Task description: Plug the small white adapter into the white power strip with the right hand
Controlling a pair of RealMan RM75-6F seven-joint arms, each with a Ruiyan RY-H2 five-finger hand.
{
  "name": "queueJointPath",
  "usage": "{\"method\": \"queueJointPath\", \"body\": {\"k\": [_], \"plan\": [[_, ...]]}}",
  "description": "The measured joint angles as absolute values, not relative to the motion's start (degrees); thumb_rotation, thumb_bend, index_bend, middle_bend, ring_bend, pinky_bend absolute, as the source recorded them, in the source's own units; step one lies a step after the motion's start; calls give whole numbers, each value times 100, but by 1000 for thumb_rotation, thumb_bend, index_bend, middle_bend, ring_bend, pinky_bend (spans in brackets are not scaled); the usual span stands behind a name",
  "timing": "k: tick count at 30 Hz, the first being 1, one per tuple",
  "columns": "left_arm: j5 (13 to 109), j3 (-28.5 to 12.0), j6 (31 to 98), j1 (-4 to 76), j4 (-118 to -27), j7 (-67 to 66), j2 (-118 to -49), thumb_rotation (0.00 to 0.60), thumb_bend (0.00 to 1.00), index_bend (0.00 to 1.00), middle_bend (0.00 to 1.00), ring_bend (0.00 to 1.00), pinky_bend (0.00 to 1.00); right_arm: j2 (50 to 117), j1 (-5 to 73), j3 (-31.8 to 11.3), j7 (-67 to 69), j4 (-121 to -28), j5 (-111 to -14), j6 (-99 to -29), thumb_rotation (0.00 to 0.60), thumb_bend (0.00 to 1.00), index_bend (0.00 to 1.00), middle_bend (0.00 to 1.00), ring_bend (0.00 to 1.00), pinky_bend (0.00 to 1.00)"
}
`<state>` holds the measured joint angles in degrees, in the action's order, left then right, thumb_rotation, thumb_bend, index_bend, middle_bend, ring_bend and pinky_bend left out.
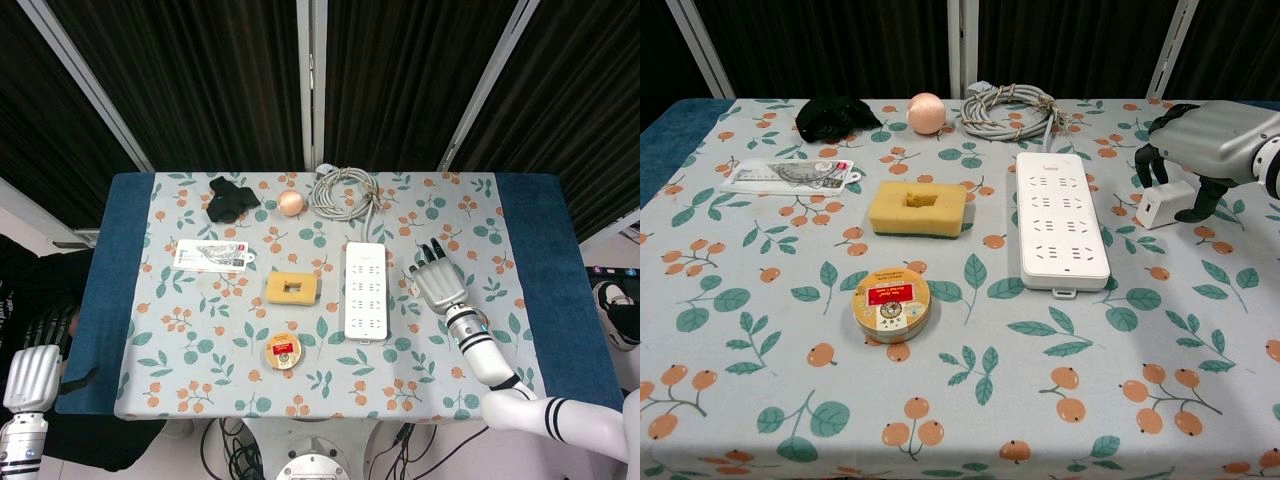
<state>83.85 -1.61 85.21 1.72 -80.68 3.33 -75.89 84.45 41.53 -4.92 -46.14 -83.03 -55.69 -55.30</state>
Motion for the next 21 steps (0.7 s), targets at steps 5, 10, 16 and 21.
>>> {"method": "queueJointPath", "body": {"k": [5, 10, 16, 21], "plan": [[8373, -158, 8512, 166, -8057, 348, -7600, 600, 137, 62, 31, 0, 0, 8493, 4221, -451, -4738, -8234, -5535, -5530, 600, 144, 430, 405, 93, 0], [8366, -158, 8517, 154, -8036, 374, -7613, 600, 137, 62, 31, 0, 0, 8580, 4277, -440, -4744, -8133, -5508, -5503, 600, 179, 463, 426, 117, 0], [8365, -153, 8510, 149, -8017, 398, -7620, 600, 136, 63, 31, 0, 0, 8698, 4306, -455, -4570, -7972, -5527, -5464, 600, 296, 604, 514, 218, 0], [8365, -157, 8521, 143, -8022, 400, -7611, 600, 136, 63, 31, 0, 0, 8726, 4250, -521, -4102, -7927, -5690, -5519, 600, 365, 729, 595, 312, 0]]}}
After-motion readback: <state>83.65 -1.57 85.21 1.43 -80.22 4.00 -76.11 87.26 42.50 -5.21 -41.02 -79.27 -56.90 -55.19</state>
